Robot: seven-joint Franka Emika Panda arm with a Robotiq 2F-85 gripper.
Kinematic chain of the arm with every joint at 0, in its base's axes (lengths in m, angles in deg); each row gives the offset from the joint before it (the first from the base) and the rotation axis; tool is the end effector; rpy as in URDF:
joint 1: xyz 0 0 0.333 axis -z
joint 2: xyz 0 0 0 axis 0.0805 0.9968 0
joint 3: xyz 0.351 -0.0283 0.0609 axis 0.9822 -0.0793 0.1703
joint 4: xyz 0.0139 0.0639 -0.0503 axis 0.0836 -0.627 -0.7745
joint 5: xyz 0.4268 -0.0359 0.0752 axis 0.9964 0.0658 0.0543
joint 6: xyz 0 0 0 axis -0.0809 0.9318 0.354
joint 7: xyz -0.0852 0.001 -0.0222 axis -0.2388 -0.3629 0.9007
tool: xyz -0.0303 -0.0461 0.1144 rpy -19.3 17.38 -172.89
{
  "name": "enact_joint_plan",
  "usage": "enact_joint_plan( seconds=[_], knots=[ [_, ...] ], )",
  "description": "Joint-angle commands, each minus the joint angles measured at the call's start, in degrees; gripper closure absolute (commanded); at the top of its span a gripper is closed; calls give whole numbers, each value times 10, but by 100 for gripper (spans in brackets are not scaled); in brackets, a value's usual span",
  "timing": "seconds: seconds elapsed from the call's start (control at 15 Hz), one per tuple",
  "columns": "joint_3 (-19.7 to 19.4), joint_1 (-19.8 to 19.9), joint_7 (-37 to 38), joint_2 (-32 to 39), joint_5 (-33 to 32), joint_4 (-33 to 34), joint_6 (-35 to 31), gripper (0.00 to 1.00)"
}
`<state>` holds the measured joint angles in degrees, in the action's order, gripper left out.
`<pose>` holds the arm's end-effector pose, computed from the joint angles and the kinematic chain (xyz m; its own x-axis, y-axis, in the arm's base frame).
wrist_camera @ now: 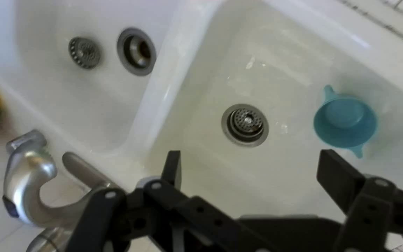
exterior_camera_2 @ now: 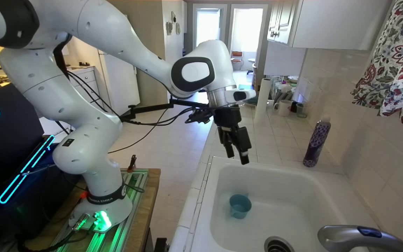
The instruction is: Move the faucet head to the right
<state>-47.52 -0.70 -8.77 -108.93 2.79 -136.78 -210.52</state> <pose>0.4327 -0.0120 0.4545 0.9315 0.3272 0.1586 0.2314 -0.8698 0.4358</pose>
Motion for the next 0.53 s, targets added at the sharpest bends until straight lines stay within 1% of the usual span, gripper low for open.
enact_joint_plan(
  seconds=[0.0,0.07,0.13,0.27,0.4,0.47],
  knots=[
    [10,54,27,80,-125,39,-111,25],
    [12,68,42,97,-168,50,-135,26],
    [14,82,61,116,-215,67,-152,32],
    [10,95,109,153,-302,105,-170,48],
    [-1,93,154,186,-378,144,-169,62],
    [17,115,174,203,-410,162,-170,68]
  ],
)
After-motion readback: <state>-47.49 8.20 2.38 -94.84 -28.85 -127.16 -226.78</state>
